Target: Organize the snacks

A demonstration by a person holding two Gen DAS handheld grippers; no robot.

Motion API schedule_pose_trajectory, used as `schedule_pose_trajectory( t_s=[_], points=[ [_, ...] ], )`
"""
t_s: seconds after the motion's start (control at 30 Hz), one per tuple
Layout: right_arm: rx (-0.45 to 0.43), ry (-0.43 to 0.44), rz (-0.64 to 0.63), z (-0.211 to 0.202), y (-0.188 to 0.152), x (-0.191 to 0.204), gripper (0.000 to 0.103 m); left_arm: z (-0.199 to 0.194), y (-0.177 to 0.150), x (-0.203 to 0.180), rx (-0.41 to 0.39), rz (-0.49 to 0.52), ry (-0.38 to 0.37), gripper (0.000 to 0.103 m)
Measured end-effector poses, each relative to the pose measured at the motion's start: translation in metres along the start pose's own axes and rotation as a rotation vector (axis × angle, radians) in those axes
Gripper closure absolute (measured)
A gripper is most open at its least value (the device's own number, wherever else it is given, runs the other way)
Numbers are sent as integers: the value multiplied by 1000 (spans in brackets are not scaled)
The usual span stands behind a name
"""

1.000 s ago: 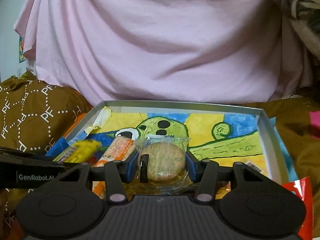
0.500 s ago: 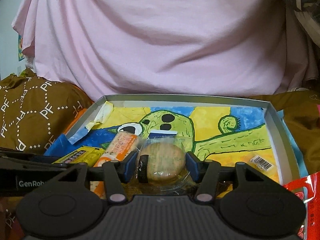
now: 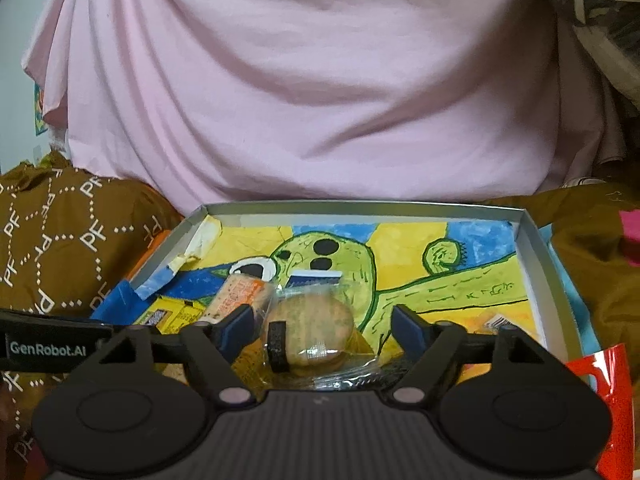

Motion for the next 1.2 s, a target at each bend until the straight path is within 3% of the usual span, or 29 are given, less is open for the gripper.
schedule_pose_trajectory(
  t_s=[0.5,0.93,1.2],
  points=[
    [-90,-46,33,-44,6,-4,0,-38,5,2,-111,-47,48,3],
    [-162,-77,22,-105,4,2,0,-88,-4,-1,-192,-36,84,1],
    [-170,-78,26,-131,3,9,0,-112,-23,-4,-195,-21,85,1]
  ],
)
Point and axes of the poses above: each gripper's, at about its wrist camera, not at the fingertips, and z roughly the way its jaws point, x to its left, y to its top, the point moved 3 cm from there along z, roughly the way its jaws point, and after that the axes turned 4 degrees about -z, right-handed, at the moved point
